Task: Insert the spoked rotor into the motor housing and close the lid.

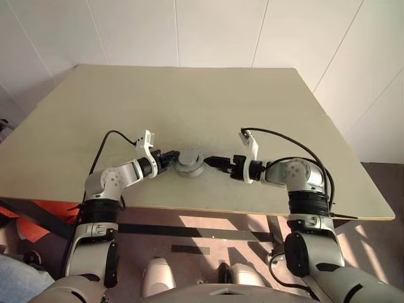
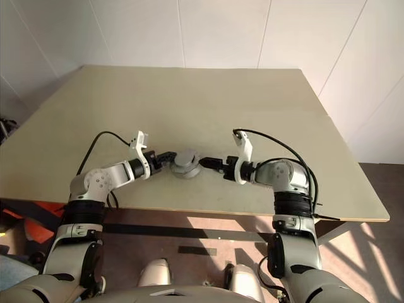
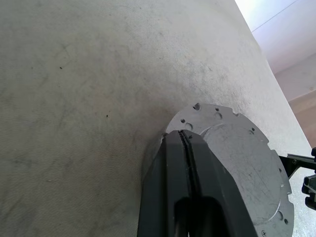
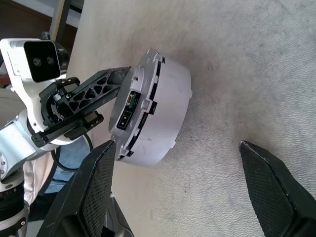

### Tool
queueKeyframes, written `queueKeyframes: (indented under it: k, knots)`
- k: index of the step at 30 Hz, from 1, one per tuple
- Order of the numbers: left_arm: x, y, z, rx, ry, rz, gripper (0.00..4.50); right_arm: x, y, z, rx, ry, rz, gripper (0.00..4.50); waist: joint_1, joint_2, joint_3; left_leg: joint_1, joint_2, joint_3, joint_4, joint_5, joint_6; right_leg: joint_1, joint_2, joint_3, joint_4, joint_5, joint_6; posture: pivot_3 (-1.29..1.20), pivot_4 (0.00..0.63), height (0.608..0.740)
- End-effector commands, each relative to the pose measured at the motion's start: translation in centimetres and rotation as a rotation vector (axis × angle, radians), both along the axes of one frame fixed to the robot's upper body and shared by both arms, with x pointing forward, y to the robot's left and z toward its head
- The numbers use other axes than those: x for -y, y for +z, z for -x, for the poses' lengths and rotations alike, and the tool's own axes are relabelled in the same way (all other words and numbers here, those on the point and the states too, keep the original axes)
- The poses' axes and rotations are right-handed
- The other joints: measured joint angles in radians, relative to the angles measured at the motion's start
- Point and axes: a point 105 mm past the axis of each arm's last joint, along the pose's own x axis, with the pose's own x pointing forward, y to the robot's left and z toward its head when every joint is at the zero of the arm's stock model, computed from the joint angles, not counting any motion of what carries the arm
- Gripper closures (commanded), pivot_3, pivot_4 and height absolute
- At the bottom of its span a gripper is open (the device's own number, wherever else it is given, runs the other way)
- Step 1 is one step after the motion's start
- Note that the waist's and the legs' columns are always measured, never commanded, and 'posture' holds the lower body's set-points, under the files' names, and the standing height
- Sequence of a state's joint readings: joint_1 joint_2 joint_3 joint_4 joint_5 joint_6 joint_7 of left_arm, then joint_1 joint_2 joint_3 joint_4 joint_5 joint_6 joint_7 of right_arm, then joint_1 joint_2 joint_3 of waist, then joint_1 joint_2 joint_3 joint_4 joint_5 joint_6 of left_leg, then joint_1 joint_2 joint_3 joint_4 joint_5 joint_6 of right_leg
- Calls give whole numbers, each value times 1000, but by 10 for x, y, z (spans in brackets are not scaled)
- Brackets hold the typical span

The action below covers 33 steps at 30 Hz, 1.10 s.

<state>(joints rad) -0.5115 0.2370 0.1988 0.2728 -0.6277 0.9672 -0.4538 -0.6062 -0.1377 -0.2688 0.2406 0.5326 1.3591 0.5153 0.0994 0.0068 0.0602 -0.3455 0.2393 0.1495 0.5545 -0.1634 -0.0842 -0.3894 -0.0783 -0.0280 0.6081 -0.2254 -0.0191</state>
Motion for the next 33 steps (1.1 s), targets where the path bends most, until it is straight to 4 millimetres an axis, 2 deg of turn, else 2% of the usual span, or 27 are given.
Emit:
queueKeyframes:
  k: [1,9,15,18,22,23,25,33]
  knots:
    - [-1,-2,0,-12,-3,-19,4500,-13,10,1,-10,30,-50,32,0,0,0,0,0,0,-1,0,0,0,0,0,0,0,0,0,0,740]
    - [-1,-2,-1,-9,-1,-18,4500,-26,21,0,-14,42,-87,32,4,0,0,-2,0,0,-4,1,-1,-2,0,0,-1,0,0,0,0,740]
    - [-1,-2,-2,-5,0,-18,4500,-34,9,-6,-61,-3,-60,32,7,0,0,-2,0,0,-4,1,-2,-3,0,0,-1,0,0,0,0,740]
    - [-1,-1,-2,-3,2,-20,4500,-34,4,-9,-85,-38,-56,633,6,0,0,-1,0,0,-4,1,-2,-2,0,0,0,0,1,0,0,740]
    - [-2,-2,-2,-4,4,-23,4500,-34,8,-10,-78,-34,-72,2074,5,0,0,-1,0,0,-4,2,-3,-2,0,0,0,1,2,0,0,740]
    - [-2,-2,-3,-3,4,-23,4500,-34,10,-11,-72,-33,-75,2291,6,0,0,0,0,0,-4,2,-3,-2,0,0,0,1,2,0,0,740]
    - [-2,-2,-3,-3,4,-24,4500,-34,14,-13,-61,-35,-86,2420,8,0,0,0,0,0,-4,2,-4,-1,0,0,0,1,2,0,0,740]
    - [-1,-2,-4,1,3,-26,4500,-33,25,-19,-41,-44,-127,2437,15,0,0,-3,-1,0,-4,3,-4,-4,0,0,0,1,2,0,0,740]
